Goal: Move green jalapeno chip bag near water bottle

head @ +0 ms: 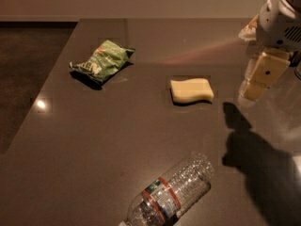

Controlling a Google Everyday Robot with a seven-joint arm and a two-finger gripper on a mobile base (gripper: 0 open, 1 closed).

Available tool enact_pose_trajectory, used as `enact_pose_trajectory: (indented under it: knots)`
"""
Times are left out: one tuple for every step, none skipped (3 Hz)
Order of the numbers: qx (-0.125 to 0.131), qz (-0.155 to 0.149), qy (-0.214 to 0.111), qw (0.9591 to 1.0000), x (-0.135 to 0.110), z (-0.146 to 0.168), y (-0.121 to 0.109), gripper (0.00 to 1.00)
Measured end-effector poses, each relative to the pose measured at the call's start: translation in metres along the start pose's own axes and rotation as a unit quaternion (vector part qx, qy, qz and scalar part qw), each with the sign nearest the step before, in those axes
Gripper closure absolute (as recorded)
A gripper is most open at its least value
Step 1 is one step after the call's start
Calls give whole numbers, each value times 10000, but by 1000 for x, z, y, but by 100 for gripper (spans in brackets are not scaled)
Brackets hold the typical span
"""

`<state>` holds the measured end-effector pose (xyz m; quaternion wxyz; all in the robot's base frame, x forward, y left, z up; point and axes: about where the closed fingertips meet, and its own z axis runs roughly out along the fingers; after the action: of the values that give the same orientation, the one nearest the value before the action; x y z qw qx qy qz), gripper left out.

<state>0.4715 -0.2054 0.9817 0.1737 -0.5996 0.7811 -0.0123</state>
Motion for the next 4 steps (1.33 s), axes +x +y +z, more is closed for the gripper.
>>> enact_pose_trajectory:
  knots:
    - [-124, -15, -283, 9995, -21, 14, -20, 0]
    - [-268, -68, -664, 9974, -50, 28, -39, 0]
    - [-385, -114, -1083, 9933, -94, 49, -61, 0]
    - [-512, -104, -1339, 9896, -140, 77, -80, 0]
